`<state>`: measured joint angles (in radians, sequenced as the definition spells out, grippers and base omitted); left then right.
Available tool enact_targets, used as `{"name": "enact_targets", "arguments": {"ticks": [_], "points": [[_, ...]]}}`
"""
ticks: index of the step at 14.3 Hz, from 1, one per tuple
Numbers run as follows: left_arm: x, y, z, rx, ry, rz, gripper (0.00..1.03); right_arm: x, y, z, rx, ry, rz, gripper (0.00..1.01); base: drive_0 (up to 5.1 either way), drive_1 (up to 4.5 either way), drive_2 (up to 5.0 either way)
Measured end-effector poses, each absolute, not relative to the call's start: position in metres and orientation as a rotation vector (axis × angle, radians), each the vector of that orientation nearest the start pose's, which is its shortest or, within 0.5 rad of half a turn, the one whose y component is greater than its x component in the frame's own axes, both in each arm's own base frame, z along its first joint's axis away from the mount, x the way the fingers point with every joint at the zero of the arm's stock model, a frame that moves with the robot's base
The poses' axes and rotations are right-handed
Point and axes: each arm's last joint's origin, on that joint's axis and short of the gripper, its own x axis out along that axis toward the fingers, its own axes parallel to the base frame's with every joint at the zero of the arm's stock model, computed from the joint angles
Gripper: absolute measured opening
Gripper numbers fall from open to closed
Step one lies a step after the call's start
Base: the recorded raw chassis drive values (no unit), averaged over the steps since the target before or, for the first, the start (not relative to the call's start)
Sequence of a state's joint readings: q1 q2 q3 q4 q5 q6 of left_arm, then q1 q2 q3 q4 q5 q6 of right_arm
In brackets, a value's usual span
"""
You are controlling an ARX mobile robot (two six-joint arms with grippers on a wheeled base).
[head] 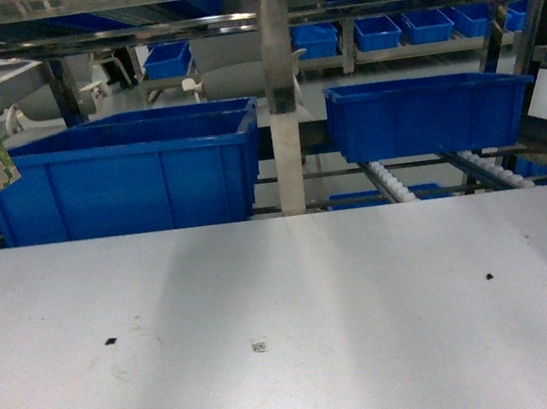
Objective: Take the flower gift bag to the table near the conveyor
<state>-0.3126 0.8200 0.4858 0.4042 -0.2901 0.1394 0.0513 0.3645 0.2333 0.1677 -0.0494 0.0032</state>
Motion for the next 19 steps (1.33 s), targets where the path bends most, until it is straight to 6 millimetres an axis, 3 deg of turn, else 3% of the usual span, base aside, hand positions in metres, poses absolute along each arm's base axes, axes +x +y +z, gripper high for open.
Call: {"name": "enact_targets", "arguments": {"ticks": [3, 7, 12, 15, 17, 19], "points": [[0.18, -0.049, 0.28, 0.118, -0.068, -0.01, 0.02, 0.12, 0.008, 0.229, 0.003, -0.035, 0.105, 0.02, -5.1, 2.4, 2.4], [0.179, -0.05, 0.28, 0.118, -0.071, -0.021, 0.02, 0.12, 0.008, 0.229, 0.003, -0.04, 0.104, 0.02, 0.0, 4.25, -4.3], [0.18, -0.05, 0.279, 0.119, -0.065, -0.017, 0.02, 0.12, 0.008, 0.23, 0.003, -0.043, 0.103, 0.02, 0.0, 0.0, 0.0], [0.18, -0.05, 0.279, 0.119, -0.065, -0.017, 0.02, 0.146, 0.003, 0.225, -0.011, -0.065, 0.134, 0.02, 0.0, 0.0, 0.0], [0.18, -0.05, 0.279, 0.119, -0.065, -0.016, 0.02, 0.152, 0.003, 0.223, -0.016, -0.059, 0.14, 0.02, 0.0, 0.0, 0.0], [0.18, -0.05, 0.279, 0.119, -0.065, -0.016, 0.02, 0.179, 0.0, 0.209, -0.017, -0.01, 0.161, 0.02, 0.0, 0.0, 0.0]]}}
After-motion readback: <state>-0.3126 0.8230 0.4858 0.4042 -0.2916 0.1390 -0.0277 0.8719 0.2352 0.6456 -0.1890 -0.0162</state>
